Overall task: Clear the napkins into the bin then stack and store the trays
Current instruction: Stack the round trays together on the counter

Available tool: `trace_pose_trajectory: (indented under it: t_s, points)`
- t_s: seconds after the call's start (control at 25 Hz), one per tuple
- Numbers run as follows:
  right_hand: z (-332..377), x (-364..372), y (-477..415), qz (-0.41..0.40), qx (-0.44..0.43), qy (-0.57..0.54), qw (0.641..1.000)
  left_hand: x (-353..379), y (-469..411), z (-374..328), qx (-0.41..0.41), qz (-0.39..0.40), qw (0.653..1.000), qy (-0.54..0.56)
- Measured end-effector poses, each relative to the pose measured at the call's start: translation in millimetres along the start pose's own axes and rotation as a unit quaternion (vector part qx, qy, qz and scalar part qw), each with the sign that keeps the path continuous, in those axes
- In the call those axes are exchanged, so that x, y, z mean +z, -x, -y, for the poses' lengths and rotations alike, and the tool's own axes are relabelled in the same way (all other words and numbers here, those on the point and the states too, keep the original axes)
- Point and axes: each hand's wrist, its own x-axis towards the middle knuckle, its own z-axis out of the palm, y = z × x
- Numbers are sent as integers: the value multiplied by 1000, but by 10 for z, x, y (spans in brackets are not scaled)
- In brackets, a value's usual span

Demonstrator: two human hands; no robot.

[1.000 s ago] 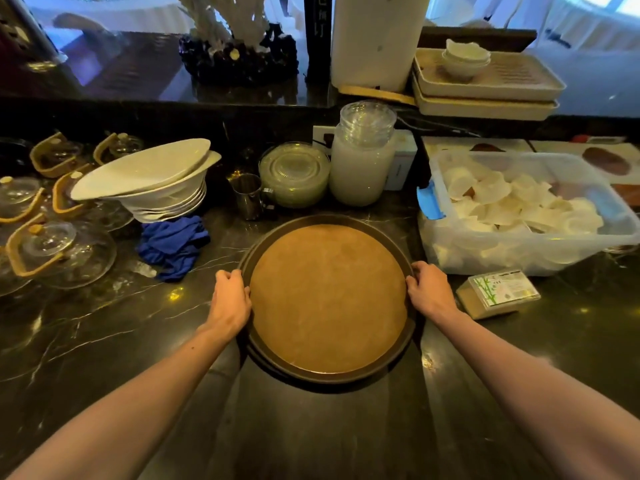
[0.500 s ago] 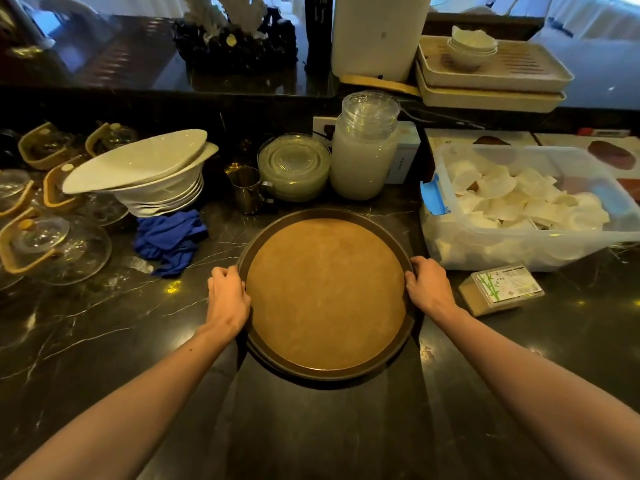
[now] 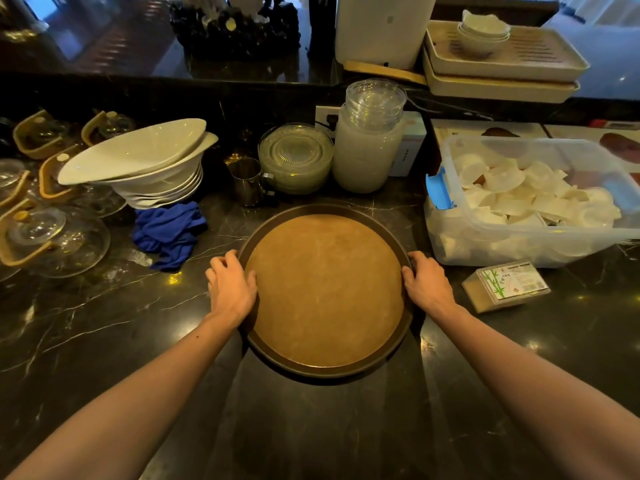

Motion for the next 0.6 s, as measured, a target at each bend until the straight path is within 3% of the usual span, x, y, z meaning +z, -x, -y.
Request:
trace_pose_trajectory:
  t_s: [0.16,0.32,0.6]
  points:
    - [-52,131,54,15,37,-27,999,39,-48,181,-31,45,997,45]
    - [-21,186,54,10,81,-50,995,29,-100,210,-38,42,997,59]
    - [-37,241,57,23,189,-231,954,13,-115,210,-131,67,971,187]
